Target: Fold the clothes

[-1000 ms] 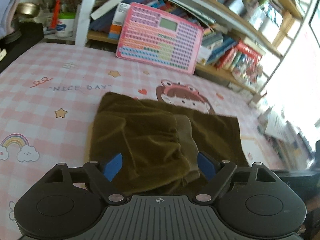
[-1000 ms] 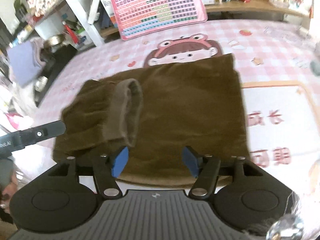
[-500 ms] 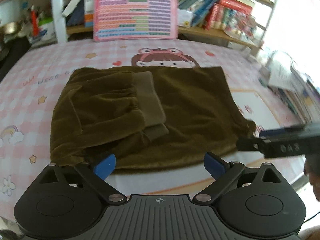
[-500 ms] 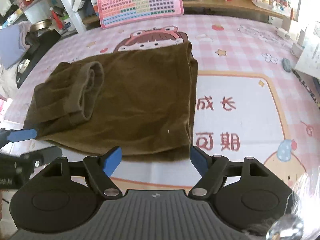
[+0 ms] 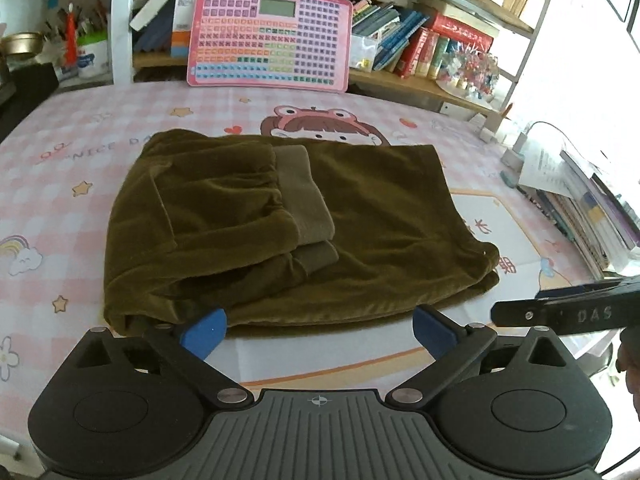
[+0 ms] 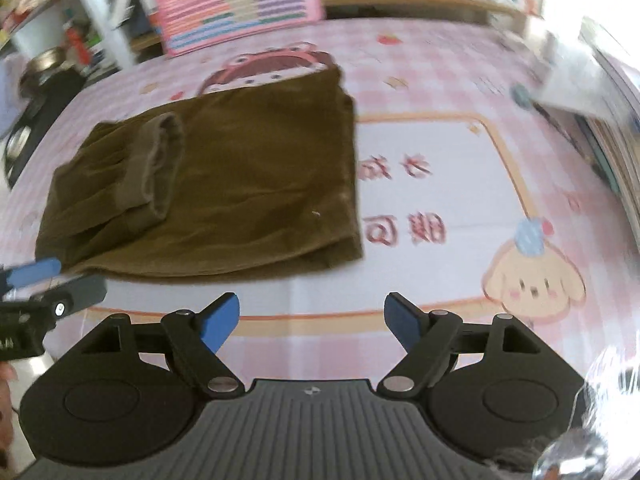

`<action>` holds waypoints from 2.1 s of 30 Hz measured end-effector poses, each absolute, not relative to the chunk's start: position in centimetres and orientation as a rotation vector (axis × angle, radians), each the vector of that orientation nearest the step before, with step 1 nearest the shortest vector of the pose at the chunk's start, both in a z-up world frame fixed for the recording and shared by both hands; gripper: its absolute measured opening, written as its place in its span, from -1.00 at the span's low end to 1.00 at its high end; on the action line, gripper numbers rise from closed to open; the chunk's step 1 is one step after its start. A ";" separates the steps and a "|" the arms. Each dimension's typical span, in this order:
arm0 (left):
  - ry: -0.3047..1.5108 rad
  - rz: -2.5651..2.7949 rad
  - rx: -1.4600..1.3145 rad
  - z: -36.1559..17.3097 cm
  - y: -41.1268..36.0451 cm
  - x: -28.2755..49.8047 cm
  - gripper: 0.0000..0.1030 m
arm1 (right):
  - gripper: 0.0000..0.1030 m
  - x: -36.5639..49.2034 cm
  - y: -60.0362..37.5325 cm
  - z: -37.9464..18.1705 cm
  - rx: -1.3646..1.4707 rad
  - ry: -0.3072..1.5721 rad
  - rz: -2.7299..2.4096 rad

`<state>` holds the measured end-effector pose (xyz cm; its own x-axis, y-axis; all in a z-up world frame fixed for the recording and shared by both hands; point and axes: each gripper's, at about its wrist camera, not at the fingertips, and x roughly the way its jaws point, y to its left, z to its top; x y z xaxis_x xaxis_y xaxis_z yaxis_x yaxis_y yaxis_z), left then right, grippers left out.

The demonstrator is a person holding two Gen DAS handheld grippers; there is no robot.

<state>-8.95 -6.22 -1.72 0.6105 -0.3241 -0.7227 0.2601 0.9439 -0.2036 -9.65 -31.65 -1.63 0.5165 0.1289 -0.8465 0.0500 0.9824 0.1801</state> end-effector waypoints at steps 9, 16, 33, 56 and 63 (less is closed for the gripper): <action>0.794 -0.252 -0.108 -0.4 -6.3 -8.3 0.96 | 0.46 -7.0 -35.7 -1.9 0.452 1.027 0.073; 0.796 -0.155 -0.096 0.2 -10.6 -7.4 0.96 | 0.01 -2.5 -39.8 -3.2 0.533 1.099 0.219; 0.937 -0.213 0.169 -1.8 -24.0 -7.5 0.95 | -0.66 3.3 -42.5 -7.0 0.726 1.387 0.526; 0.768 -0.232 0.710 -4.4 -31.0 -5.3 -0.79 | 0.39 5.7 -43.9 -4.5 0.745 1.289 0.622; 0.751 -0.216 0.524 -1.2 -29.3 -5.7 -0.79 | 0.57 8.4 -43.4 -7.0 0.894 1.310 0.590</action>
<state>-5.70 -29.29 -1.19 0.7167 -0.0032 -0.6974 0.3682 0.8510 0.3745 8.38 -43.37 -7.05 0.1916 0.8049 -0.5617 0.1126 0.5505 0.8272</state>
